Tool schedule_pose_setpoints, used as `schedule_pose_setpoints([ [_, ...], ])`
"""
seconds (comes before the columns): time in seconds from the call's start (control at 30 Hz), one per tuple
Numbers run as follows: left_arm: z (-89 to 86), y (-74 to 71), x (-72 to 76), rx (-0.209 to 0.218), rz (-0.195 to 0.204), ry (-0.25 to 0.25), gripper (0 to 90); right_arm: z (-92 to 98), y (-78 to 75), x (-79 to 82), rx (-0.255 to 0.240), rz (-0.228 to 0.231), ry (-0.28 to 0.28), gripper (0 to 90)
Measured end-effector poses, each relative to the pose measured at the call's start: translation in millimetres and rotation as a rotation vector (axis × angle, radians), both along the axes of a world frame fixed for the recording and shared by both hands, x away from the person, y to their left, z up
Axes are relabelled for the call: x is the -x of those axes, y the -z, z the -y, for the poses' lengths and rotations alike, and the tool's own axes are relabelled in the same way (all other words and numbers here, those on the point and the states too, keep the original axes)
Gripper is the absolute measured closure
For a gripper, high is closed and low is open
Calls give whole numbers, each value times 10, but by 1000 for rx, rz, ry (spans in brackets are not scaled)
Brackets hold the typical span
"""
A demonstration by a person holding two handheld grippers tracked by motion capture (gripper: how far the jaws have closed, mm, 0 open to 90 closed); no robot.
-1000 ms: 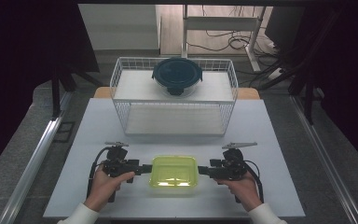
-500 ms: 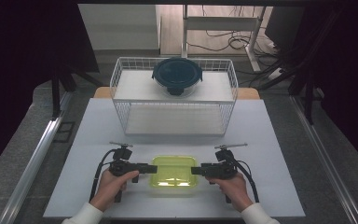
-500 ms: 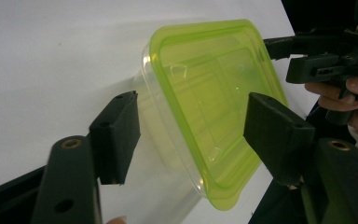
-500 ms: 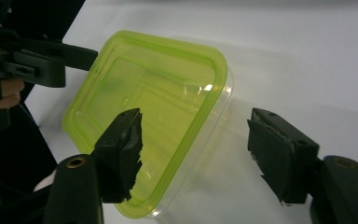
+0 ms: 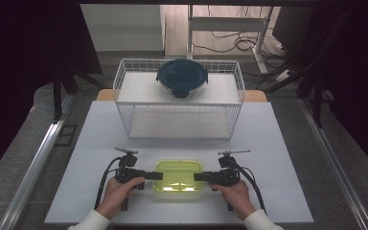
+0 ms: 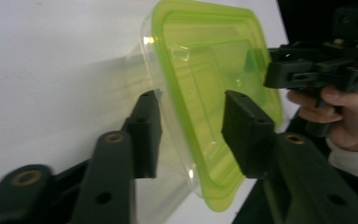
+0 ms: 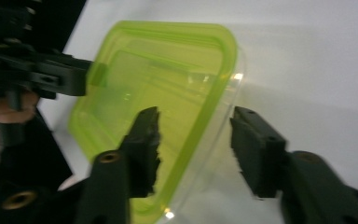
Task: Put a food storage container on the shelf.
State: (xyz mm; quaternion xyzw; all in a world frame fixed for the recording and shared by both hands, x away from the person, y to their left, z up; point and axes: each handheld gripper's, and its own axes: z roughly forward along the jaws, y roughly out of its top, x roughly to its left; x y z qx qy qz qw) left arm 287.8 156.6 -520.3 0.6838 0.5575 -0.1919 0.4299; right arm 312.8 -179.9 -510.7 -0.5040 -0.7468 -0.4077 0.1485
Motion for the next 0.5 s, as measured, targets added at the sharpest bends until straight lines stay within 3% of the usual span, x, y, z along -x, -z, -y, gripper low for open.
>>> schedule_pose_setpoints([
  [0.1,11,4,15,-31,7,-18,671,9,-6,6,-5,-14,14,628],
  [0.13,10,-3,22,-27,9,-24,701,18,-16,9,6,-14,30,678],
  [0.27,3,-42,48,-22,26,-25,757,53,-37,27,5,-15,45,720],
  [0.5,5,-109,92,-10,54,-7,799,73,-138,65,16,32,50,772],
])
